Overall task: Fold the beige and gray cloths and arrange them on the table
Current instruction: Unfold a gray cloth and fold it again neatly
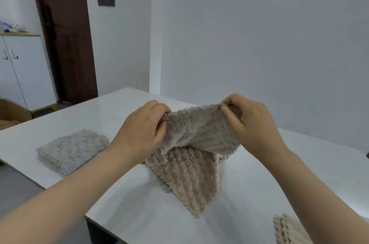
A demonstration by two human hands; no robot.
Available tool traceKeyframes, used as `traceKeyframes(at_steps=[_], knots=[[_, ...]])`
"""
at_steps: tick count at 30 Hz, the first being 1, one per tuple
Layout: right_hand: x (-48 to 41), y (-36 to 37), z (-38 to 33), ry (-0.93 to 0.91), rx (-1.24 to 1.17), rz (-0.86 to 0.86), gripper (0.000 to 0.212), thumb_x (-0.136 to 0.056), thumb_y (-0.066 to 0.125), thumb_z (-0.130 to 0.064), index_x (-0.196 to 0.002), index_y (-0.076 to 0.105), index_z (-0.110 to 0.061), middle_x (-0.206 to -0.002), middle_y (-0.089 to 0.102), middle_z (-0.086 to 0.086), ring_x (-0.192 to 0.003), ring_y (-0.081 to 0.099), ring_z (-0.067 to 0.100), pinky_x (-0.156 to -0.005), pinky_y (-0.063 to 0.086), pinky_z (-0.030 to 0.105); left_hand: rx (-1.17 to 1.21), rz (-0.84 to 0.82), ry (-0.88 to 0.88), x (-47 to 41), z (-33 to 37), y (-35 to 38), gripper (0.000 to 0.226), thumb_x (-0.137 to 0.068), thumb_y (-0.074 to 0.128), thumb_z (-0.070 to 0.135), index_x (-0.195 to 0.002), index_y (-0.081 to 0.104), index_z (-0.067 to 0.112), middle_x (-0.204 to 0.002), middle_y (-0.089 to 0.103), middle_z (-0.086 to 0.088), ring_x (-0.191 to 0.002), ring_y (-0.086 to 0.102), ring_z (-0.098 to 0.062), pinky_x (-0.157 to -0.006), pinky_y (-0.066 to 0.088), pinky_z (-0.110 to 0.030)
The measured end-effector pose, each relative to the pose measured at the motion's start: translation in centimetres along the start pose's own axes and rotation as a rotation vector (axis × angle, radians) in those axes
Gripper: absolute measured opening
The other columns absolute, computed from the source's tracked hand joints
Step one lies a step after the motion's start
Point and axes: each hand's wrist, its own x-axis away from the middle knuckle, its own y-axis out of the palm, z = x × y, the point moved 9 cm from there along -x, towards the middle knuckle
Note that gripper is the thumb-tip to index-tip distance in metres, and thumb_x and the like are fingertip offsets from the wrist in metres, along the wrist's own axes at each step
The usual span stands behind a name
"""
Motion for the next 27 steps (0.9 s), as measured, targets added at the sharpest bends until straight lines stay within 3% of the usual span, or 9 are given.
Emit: traceKeyframes(at_steps=[8, 12, 16, 18, 21, 24, 27], knots=[[-0.1, -4.4, -0.9, -0.018, -0.052, 0.114, 0.012, -0.094, 0.059, -0.022, -0.085, 0.066, -0.018, -0.059, 0.053, -0.017, -0.058, 0.052, 0.003, -0.059, 0.04, 0.028, 0.015, 0.05, 0.002, -0.2, 0.7, -3.2, 0.01, -0.091, 0.054, 0.007, -0.095, 0.063, 0.011, -0.088, 0.051, 0.004, -0.076, 0.053, -0.017, -0.068, 0.04, -0.026], [0.1, -6.3, -1.7, -0.029, -0.056, 0.154, 0.012, -0.094, 0.06, -0.022, -0.085, 0.066, -0.018, -0.058, 0.054, -0.016, -0.059, 0.055, 0.007, -0.059, 0.044, 0.03, 0.057, 0.076, -0.002, -0.4, 1.4, -5.1, 0.014, -0.094, 0.047, 0.008, -0.096, 0.06, 0.013, -0.089, 0.054, 0.004, -0.08, 0.054, -0.017, -0.072, 0.044, -0.03], [-0.1, -8.0, -2.6, -0.038, -0.039, 0.179, 0.011, -0.093, 0.061, -0.022, -0.085, 0.068, -0.017, -0.067, 0.062, -0.013, -0.066, 0.058, 0.012, -0.063, 0.045, 0.029, 0.057, 0.109, -0.001, -0.8, 2.0, -7.0, 0.011, -0.096, 0.047, 0.016, -0.091, 0.056, 0.021, -0.076, 0.056, 0.011, -0.071, 0.054, -0.014, -0.064, 0.039, -0.029], [-0.1, -8.9, -2.7, -0.03, -0.041, 0.191, 0.011, -0.092, 0.062, -0.022, -0.086, 0.069, -0.017, -0.069, 0.063, -0.014, -0.068, 0.059, 0.011, -0.064, 0.044, 0.028, 0.09, 0.145, -0.011, -0.8, 2.1, -8.1, 0.01, -0.095, 0.052, 0.021, -0.086, 0.056, 0.024, -0.063, 0.053, 0.015, -0.061, 0.052, -0.006, -0.058, 0.036, -0.021], [0.4, -9.6, -2.4, 0.026, -0.135, 0.209, 0.01, -0.089, 0.065, -0.025, -0.084, 0.071, -0.019, -0.073, 0.068, -0.009, -0.072, 0.062, 0.008, -0.066, 0.046, 0.023, 0.192, 0.192, -0.042, -0.5, 2.1, -9.2, 0.012, -0.091, 0.058, 0.023, -0.079, 0.059, 0.024, -0.048, 0.049, 0.01, -0.054, 0.05, -0.01, -0.051, 0.034, -0.011], [1.1, -8.9, -1.3, 0.093, -0.175, 0.183, 0.009, -0.086, 0.069, -0.028, -0.078, 0.071, -0.023, -0.069, 0.068, -0.008, -0.068, 0.061, 0.006, -0.059, 0.044, 0.015, 0.236, 0.172, -0.088, -0.3, 1.4, -8.6, 0.012, -0.088, 0.063, 0.027, -0.076, 0.063, 0.024, -0.045, 0.048, 0.01, -0.052, 0.048, -0.01, -0.052, 0.035, -0.011], [1.7, -6.8, 0.4, 0.163, -0.131, 0.103, 0.013, -0.084, 0.071, -0.033, -0.073, 0.07, -0.025, -0.06, 0.064, -0.009, -0.058, 0.057, 0.004, -0.052, 0.039, 0.015, 0.212, 0.084, -0.151, 0.1, -0.1, -6.4, 0.011, -0.086, 0.064, 0.034, -0.077, 0.064, 0.027, -0.052, 0.054, 0.009, -0.055, 0.051, -0.009, -0.053, 0.034, -0.016]])
